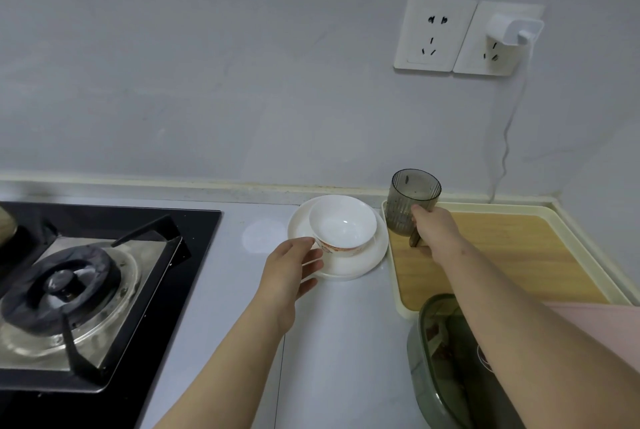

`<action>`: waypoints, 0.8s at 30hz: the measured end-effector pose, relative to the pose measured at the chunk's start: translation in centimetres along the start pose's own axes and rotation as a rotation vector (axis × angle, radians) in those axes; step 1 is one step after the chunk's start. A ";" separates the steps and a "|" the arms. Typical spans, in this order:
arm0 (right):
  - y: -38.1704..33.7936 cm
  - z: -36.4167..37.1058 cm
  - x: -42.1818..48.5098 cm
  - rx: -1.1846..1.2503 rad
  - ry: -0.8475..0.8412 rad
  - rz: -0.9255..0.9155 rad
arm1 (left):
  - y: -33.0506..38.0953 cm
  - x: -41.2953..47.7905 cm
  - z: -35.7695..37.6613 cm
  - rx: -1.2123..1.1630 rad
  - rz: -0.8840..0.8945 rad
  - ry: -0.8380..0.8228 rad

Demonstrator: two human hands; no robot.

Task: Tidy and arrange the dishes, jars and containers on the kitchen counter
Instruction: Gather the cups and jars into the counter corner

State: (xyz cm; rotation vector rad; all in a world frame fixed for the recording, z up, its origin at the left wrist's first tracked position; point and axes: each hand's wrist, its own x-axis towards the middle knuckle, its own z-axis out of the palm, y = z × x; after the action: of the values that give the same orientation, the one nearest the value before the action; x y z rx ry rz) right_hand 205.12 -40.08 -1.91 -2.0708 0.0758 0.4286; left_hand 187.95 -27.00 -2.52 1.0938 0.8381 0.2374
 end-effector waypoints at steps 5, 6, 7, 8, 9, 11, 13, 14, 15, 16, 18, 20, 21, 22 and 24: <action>-0.2 -0.4 -0.5 -0.020 -0.001 -0.011 | 0.1 -0.3 0.1 -0.003 -0.001 0.002; -0.2 -0.6 -0.7 -0.028 -0.002 -0.015 | 0.1 -0.3 0.1 -0.003 0.000 -0.001; -0.3 -0.8 -1.0 -0.035 0.003 -0.026 | 0.2 -0.5 0.2 -0.003 0.002 -0.005; -0.4 -1.0 -1.3 -0.038 0.015 -0.038 | 0.3 -0.7 0.2 -0.004 0.003 -0.010; -0.5 -1.1 -1.5 -0.037 0.032 -0.054 | 0.4 -0.9 0.3 -0.005 0.005 -0.014; -0.7 -1.4 -2.0 -0.029 0.063 -0.081 | 0.6 -1.3 0.4 -0.008 0.013 -0.023; -1.1 -1.6 -2.8 -0.028 0.085 -0.112 | 0.8 -1.9 0.4 -0.013 0.020 -0.036; -1.3 -1.7 -3.3 -0.024 0.089 -0.128 | 0.9 -2.2 0.5 -0.017 0.024 -0.042; -1.5 -1.8 -3.8 -0.009 0.096 -0.146 | 1.0 -2.5 0.5 -0.020 0.028 -0.047; -1.8 -1.9 -4.5 0.018 0.098 -0.156 | 1.1 -2.9 0.4 -0.023 0.033 -0.051; -2.4 -2.0 -6.1 0.071 0.089 -0.188 | 1.3 -3.6 0.3 -0.027 0.041 -0.057; -2.7 -1.9 -8.0 0.157 0.063 -0.235 | 1.4 -4.3 -0.1 -0.045 0.046 -0.063; -2.8 -1.7 -9.1 0.207 0.056 -0.254 | 1.5 -4.8 -0.4 -0.062 0.047 -0.060; -2.8 -1.5 -10.1 0.255 0.051 -0.274 | 1.6 -5.3 -0.8 -0.081 0.053 -0.052; -2.9 -0.7 -12.0 0.334 0.022 -0.293 | 1.7 -6.0 -1.7 -0.096 0.077 -0.015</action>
State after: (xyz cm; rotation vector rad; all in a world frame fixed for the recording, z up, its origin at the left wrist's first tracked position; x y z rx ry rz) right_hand 194.76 -40.63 4.80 -1.7228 -0.1336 0.1966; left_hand 183.10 -28.38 1.45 1.0372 0.7646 0.3301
